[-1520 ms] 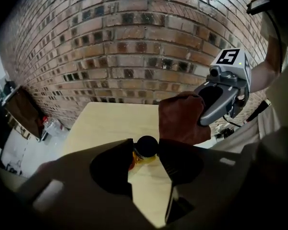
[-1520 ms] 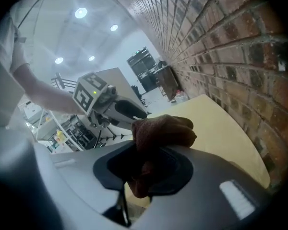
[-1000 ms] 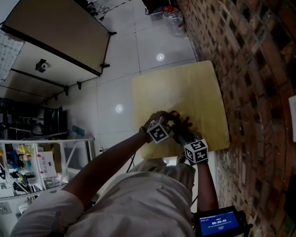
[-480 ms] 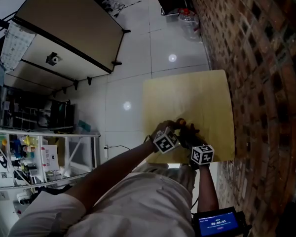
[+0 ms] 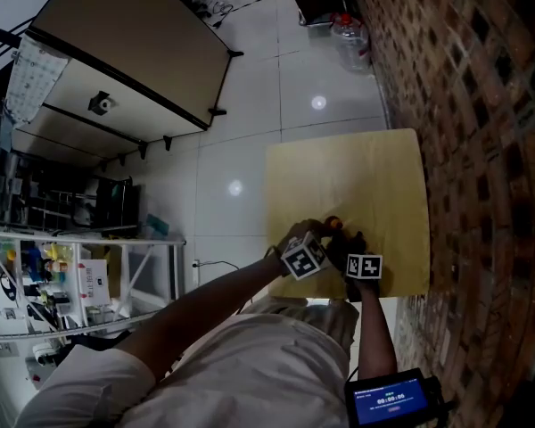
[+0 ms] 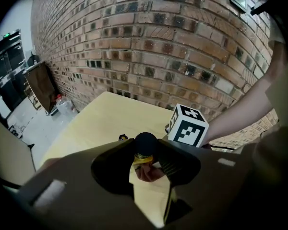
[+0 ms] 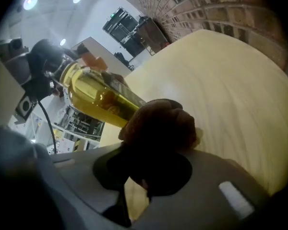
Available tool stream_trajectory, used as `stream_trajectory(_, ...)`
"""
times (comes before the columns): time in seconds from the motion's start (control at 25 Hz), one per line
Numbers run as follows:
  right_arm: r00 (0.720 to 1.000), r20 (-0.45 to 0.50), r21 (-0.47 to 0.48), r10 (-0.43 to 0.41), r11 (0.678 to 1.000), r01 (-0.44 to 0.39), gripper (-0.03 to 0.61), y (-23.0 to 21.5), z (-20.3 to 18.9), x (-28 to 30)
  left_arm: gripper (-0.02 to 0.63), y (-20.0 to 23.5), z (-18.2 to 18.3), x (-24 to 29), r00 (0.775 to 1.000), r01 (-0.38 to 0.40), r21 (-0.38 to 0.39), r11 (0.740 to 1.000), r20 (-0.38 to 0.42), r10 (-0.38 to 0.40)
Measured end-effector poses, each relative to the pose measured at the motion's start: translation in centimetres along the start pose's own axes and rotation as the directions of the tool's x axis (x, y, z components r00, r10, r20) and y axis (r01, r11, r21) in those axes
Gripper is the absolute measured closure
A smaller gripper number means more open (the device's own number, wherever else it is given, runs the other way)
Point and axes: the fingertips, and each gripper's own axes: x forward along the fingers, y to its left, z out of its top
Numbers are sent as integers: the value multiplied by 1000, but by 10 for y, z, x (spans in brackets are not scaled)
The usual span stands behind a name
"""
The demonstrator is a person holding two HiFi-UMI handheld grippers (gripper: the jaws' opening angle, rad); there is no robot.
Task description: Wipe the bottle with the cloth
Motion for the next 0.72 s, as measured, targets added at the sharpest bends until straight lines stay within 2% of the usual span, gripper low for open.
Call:
stream_trajectory(0.08,999,20,4,42,999,-42,506,0,4,-12,449,1,0,-1,1000,16,31,999,-10,-16)
stream_trajectory(0.12,997,58,22,57,998,-59,506,-4,7,-25,448,-1,0,-3,999,29,56,998,-18,-28)
stream_trajectory(0.24,964,252,89,87,990,-113,507,-18,30,-87,449,-7,-1,-6,996,80,161,984,-53,-73)
stream_trajectory(0.32,928,354,46,114,989,-139,508,-16,50,-128,448,-12,-6,-8,988,134,242,961,-113,-109)
stream_trajectory(0.4,904,400,-44,152,988,-147,508,-2,63,-158,448,-22,-15,-10,972,201,313,928,-185,-148)
stream_trajectory(0.48,890,405,-124,211,977,-175,508,22,72,-175,448,-30,-18,-12,964,231,360,904,-211,-163)
stream_trajectory(0.56,888,368,-188,274,958,-218,508,47,75,-176,447,-32,-17,-12,965,233,372,898,-202,-167)
stream_trajectory(0.64,899,311,-226,307,943,-244,508,66,72,-161,446,-32,-17,-12,967,230,374,899,-190,-168)
stream_trajectory(0.72,916,264,-231,303,942,-245,508,74,67,-139,446,-32,-17,-11,970,223,373,901,-176,-168)
